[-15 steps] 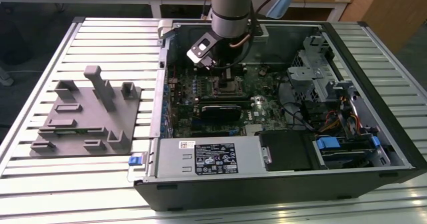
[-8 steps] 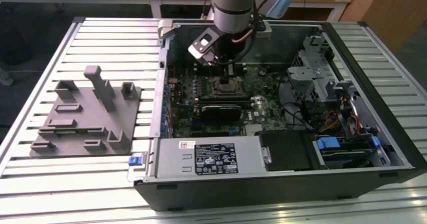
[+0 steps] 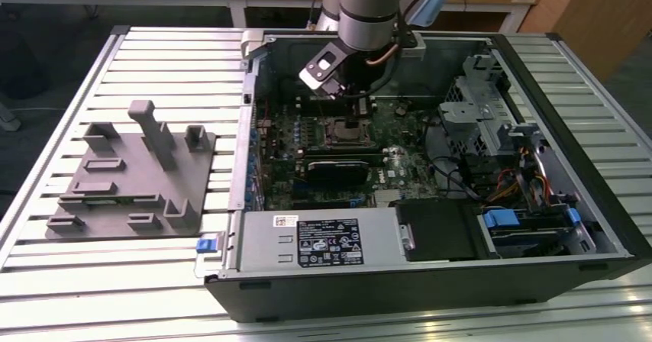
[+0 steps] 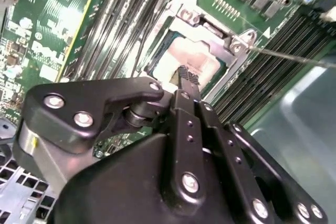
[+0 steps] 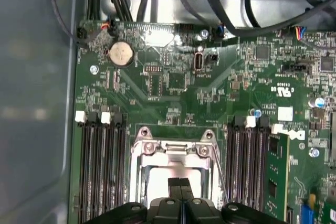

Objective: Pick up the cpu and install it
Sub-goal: 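Close the cpu cover, then install the first cpu locking lever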

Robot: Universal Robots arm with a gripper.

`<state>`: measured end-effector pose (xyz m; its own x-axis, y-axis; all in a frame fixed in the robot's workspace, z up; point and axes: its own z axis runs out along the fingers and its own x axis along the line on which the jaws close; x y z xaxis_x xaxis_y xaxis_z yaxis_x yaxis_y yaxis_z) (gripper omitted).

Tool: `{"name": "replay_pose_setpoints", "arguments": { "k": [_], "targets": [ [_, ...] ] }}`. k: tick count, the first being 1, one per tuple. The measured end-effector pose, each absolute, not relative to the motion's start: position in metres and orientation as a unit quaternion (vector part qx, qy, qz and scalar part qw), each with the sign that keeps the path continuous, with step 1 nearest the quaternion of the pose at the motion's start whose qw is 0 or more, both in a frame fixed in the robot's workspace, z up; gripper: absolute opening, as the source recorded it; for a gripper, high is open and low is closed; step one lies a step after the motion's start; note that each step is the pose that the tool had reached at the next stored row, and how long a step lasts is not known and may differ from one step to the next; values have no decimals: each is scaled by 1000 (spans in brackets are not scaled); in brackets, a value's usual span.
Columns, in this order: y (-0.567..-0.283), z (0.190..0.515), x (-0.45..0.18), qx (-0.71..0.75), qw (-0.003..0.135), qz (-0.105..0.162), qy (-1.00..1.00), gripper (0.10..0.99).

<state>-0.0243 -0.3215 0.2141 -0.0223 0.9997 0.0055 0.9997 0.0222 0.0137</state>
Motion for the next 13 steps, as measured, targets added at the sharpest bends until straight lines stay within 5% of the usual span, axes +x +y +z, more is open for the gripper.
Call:
{"name": "replay_pose_setpoints", "arguments": {
  "k": [13],
  "targets": [
    [-322, 217, -22, 699, 3, 7, 715, 106]
  ]
}}
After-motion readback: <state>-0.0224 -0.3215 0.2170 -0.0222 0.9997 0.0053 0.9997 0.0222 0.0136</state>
